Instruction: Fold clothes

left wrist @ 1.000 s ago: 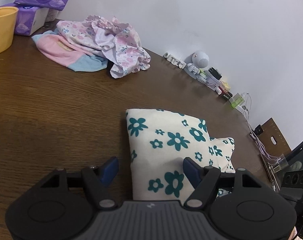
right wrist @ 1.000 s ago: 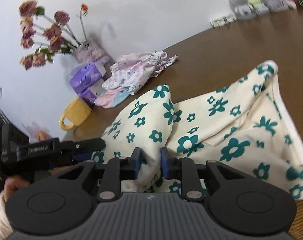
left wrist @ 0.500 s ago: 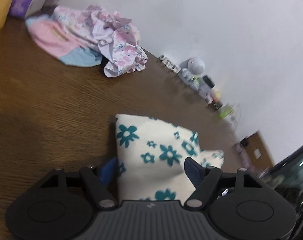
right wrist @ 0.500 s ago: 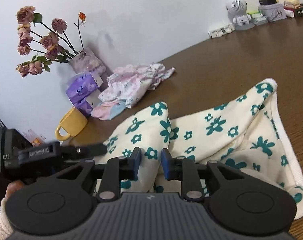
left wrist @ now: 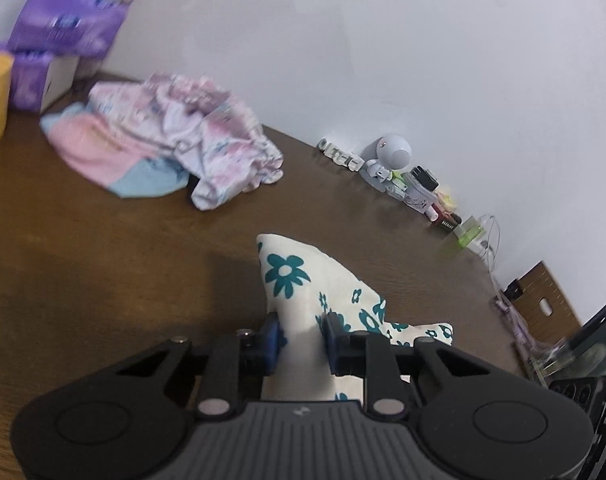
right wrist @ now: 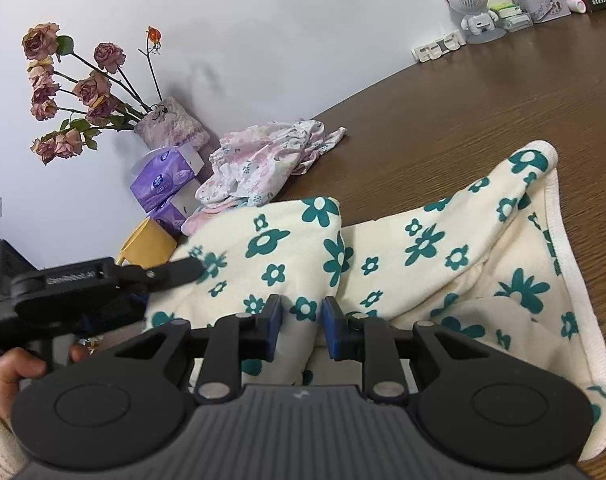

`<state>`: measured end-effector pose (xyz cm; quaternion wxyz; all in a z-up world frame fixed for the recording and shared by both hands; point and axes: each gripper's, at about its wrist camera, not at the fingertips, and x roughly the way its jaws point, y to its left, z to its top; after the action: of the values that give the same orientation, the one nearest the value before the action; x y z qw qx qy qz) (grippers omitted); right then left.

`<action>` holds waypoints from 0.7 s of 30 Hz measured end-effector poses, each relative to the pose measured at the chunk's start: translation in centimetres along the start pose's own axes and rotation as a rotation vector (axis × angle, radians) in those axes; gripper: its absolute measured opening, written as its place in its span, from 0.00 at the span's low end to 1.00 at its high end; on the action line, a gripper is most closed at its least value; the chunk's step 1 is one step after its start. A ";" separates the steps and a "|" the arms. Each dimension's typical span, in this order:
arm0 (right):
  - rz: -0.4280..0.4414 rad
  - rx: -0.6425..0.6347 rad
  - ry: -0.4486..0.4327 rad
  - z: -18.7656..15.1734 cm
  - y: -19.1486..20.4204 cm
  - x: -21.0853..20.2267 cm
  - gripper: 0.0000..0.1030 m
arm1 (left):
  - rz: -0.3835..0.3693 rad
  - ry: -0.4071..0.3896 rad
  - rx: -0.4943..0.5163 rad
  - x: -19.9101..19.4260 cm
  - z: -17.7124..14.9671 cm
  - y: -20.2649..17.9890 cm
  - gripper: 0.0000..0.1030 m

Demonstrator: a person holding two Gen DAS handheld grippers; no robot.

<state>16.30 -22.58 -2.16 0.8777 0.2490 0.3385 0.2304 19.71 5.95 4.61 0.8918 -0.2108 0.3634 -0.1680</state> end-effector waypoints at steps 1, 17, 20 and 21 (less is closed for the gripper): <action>0.002 0.001 0.003 0.1 -0.1 0.0 0.21 | 0.008 -0.003 0.014 -0.1 0.0 -0.5 0.21; 0.031 -0.078 0.009 1.3 -1.5 -1.9 0.22 | 0.215 -0.060 0.321 0.1 -0.5 -8.9 0.17; 0.034 -0.085 -0.003 1.7 -2.1 -2.8 0.22 | 0.258 -0.065 0.369 0.4 -0.8 -10.4 0.17; 0.035 -0.088 -0.009 1.8 -2.4 -3.1 0.22 | 0.272 -0.068 0.386 0.5 -0.9 -10.9 0.17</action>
<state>16.10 -26.70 -0.88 0.8851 0.2173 0.3196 0.2591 17.82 -3.83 9.16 0.9417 0.0087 0.3195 -0.1055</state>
